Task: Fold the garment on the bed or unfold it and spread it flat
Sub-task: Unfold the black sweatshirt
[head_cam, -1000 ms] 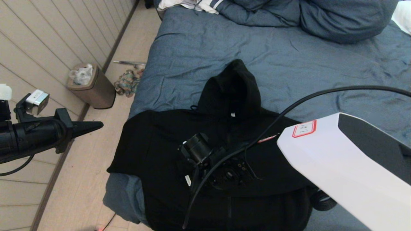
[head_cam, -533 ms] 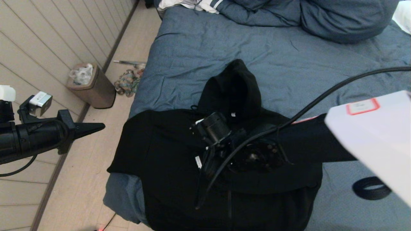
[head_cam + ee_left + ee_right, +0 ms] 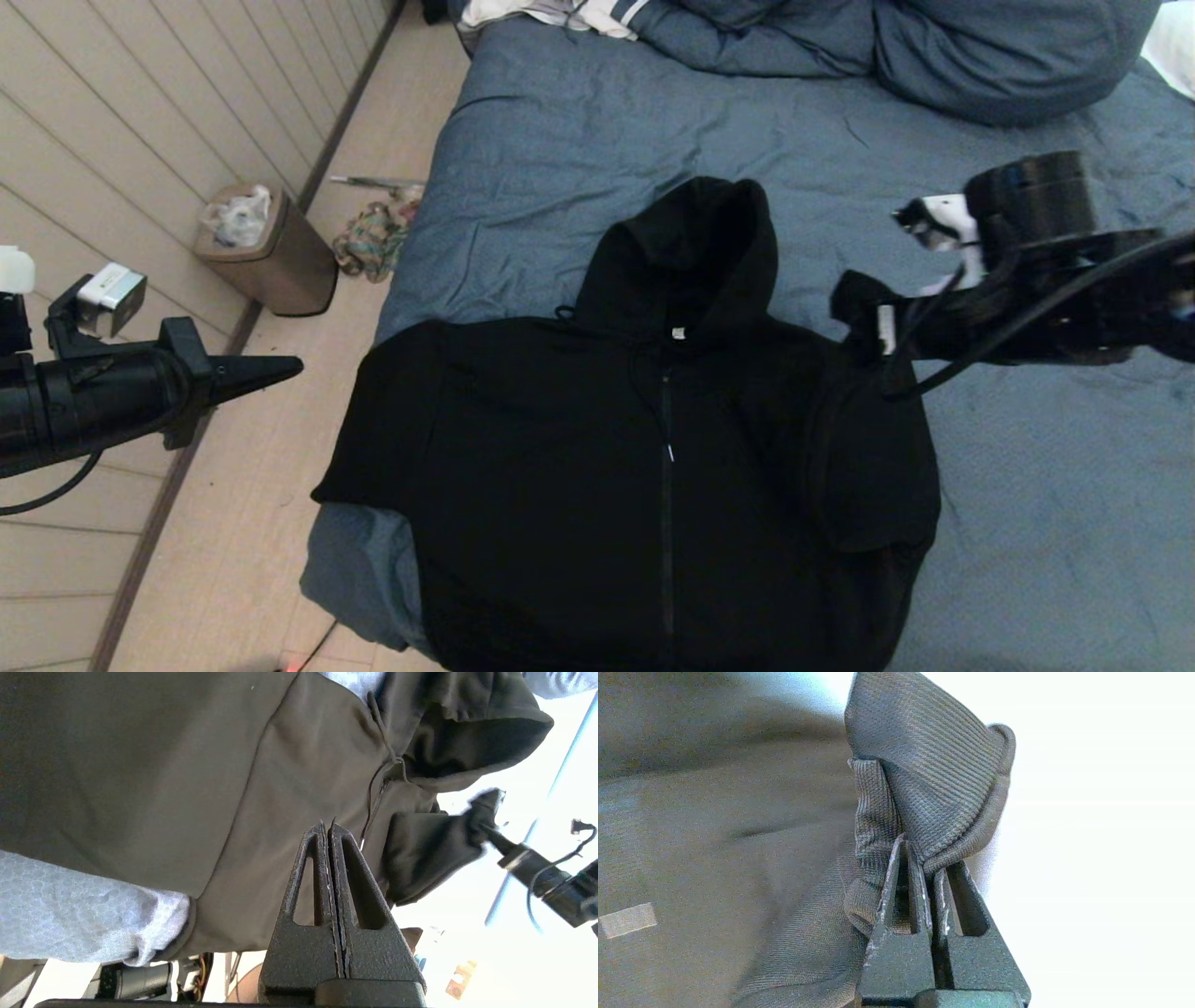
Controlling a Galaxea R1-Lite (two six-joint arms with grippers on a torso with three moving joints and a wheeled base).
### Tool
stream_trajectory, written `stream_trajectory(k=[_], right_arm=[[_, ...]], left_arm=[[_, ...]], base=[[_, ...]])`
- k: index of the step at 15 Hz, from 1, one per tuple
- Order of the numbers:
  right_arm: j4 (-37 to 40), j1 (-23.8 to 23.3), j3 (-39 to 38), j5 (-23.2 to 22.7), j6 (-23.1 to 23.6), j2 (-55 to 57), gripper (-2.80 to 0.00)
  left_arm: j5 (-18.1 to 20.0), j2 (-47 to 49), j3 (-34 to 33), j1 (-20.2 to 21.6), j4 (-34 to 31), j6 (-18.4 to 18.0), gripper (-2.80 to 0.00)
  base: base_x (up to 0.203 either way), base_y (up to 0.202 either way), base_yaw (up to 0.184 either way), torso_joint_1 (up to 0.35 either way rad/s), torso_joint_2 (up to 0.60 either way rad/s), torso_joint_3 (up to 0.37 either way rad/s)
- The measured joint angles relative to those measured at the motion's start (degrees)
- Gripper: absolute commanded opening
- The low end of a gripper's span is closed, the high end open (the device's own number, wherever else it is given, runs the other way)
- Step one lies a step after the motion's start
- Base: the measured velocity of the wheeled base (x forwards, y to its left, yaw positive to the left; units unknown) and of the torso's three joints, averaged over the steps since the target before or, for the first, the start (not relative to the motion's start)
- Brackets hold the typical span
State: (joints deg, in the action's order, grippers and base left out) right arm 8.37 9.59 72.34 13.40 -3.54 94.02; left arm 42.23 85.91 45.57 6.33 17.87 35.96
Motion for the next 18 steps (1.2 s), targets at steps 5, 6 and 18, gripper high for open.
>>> stream_trajectory(k=[5,6,18], right_arm=[[-0.8,-29.1,-4.0,-13.4,6.0,-4.9,-2.8],[-1.7,-34.0,-3.5,-16.4,6.7,-4.4,-2.8],[-6.2,-55.4,9.8,-28.2,14.3,11.3,-2.8]], left_arm=[[0.1,-0.6,-0.8,-0.1,0.2,0.0,-2.8],[0.1,-0.7,-1.0,-0.1,0.2,0.0,-2.8],[0.8,-0.1,-1.4,-0.9,0.2,-0.1,-2.8]], base=[[0.0,0.0,0.0,0.0,0.0,0.0],[0.0,0.0,0.0,0.0,0.0,0.0],[0.0,0.0,0.0,0.0,0.0,0.0]])
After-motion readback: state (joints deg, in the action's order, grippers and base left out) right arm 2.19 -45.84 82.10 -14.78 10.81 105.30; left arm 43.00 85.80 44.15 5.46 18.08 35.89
